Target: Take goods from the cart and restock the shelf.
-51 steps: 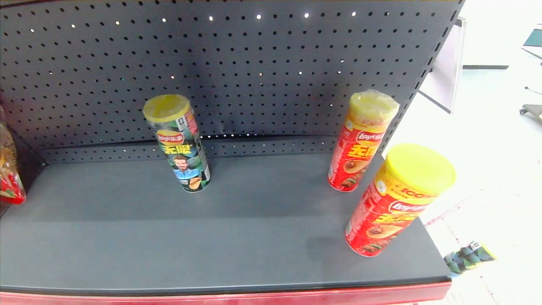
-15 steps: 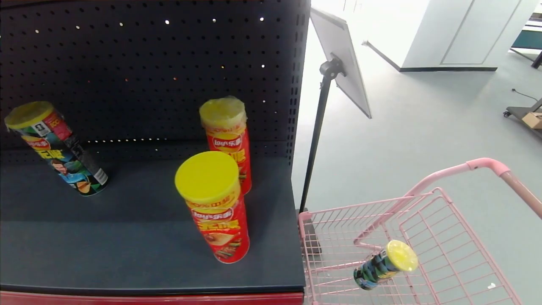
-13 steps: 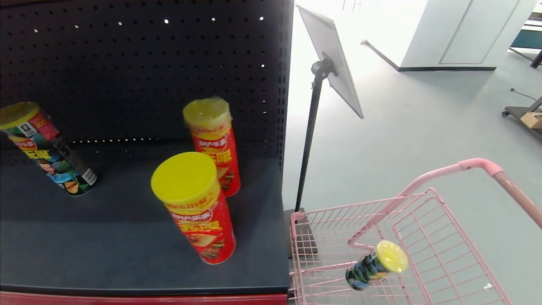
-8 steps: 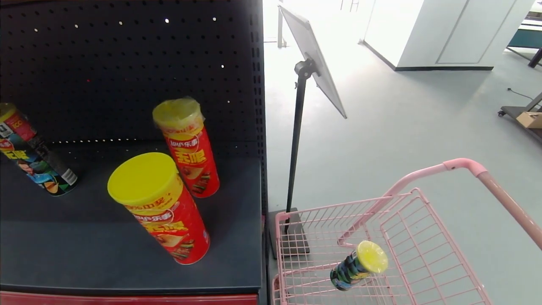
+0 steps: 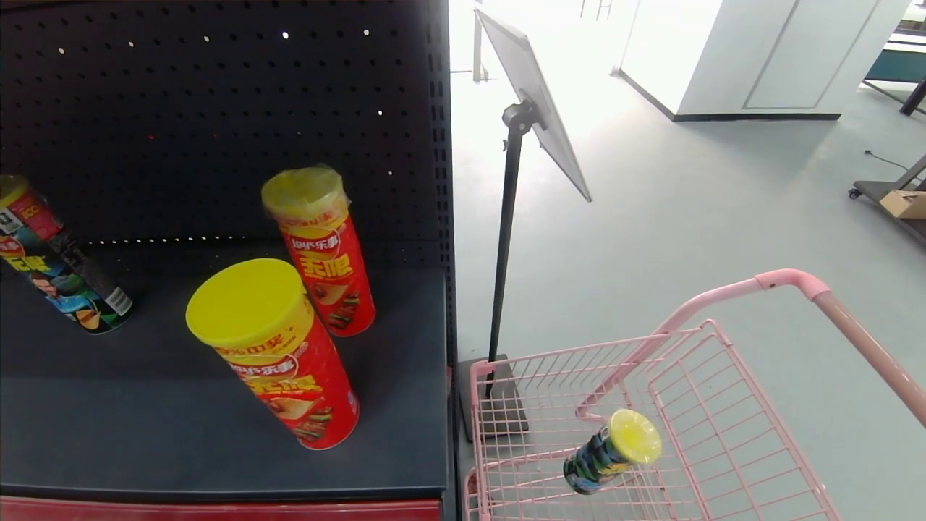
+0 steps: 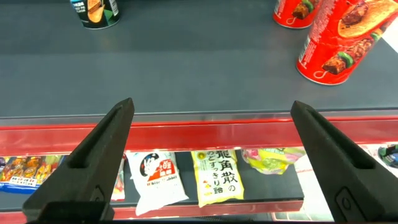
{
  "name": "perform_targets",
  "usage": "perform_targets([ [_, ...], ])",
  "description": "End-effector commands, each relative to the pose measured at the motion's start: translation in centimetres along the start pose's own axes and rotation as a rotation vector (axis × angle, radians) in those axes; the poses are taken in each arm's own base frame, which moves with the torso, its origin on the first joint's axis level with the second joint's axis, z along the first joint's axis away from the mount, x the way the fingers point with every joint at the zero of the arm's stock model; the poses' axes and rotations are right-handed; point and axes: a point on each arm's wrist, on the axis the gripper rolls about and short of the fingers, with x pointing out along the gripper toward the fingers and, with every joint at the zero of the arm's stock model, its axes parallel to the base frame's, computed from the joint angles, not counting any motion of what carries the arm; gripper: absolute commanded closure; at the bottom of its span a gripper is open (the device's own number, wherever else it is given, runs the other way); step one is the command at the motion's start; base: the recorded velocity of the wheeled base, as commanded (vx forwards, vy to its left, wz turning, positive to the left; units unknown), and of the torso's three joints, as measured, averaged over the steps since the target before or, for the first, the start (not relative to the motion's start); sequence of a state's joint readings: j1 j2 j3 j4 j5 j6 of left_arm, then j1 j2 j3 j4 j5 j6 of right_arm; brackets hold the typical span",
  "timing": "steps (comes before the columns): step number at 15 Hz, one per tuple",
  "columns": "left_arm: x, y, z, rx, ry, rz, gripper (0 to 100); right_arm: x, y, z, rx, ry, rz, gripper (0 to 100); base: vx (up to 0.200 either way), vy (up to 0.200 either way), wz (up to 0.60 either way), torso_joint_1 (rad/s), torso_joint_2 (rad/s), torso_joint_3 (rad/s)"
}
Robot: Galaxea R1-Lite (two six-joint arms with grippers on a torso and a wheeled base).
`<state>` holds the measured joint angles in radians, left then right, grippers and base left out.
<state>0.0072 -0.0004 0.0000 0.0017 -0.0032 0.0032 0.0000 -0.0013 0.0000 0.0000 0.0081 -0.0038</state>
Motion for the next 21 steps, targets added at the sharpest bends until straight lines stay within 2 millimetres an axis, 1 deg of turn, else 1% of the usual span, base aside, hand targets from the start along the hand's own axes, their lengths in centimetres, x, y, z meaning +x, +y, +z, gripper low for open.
perform_targets([
  [1, 0.0, 0.0, 0.0, 0.0, 0.0, 0.001, 0, 0.01, 0.0, 0.0, -0.001, 0.001, 0.0, 0, 0.0, 0.0, 0.0, 0.0, 0.0, 0.0],
  [21, 0.0, 0.0, 0.0, 0.0, 0.0, -0.001, 0, 0.01, 0.0, 0.0, -0.001, 0.001, 0.001, 0, 0.0, 0.0, 0.0, 0.0, 0.0, 0.0],
])
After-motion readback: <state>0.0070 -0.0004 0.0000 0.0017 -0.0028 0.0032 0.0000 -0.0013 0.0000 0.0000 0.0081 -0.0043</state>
